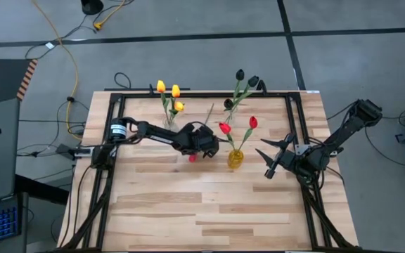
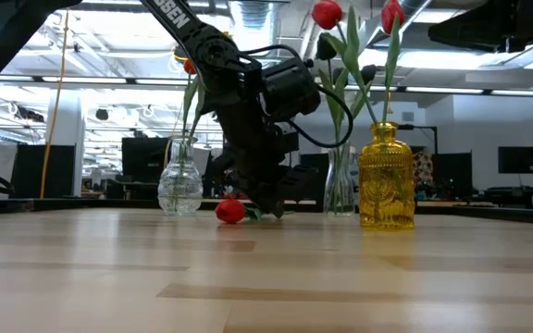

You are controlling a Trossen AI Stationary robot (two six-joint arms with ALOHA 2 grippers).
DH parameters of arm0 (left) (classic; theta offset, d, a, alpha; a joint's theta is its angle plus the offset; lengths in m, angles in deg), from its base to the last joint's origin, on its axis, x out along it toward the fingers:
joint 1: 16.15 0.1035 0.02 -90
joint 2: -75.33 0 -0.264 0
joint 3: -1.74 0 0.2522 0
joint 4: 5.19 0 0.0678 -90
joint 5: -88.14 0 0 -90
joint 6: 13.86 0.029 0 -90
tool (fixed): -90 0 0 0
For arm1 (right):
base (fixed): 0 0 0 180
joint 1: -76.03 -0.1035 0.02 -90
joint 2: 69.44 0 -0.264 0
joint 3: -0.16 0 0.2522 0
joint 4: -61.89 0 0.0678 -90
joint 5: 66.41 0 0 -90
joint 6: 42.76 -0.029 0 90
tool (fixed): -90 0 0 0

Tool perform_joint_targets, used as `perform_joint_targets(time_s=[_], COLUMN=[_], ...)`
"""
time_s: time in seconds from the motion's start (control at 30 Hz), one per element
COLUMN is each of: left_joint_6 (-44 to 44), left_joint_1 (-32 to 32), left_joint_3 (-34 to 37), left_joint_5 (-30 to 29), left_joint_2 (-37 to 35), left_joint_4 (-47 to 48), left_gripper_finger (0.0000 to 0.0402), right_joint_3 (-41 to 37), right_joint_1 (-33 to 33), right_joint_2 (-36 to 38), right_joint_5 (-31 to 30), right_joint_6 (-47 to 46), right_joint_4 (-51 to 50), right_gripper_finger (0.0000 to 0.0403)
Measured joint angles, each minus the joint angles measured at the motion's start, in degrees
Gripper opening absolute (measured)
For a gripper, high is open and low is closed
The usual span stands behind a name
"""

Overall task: Sort flowers into vase by color
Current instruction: Put the red tulip into the yellow vase

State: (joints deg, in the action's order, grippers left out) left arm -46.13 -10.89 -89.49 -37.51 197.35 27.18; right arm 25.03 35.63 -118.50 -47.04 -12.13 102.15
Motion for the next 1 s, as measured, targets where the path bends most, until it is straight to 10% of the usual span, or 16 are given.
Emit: perform_joint_targets(time_s=[1.0], left_joint_6=[-3.6], left_joint_1=[-2.2], left_joint_3=[-3.8], left_joint_5=[2.5], left_joint_2=[0.0], left_joint_4=[5.6], left_gripper_finger=[0.0096], right_joint_3=[0.0], right_joint_1=[0.0], right_joint_2=[0.0], right_joint_5=[0.0], right_joint_6=[2.3], right_joint_4=[0.0], right_gripper_finger=[0.0215])
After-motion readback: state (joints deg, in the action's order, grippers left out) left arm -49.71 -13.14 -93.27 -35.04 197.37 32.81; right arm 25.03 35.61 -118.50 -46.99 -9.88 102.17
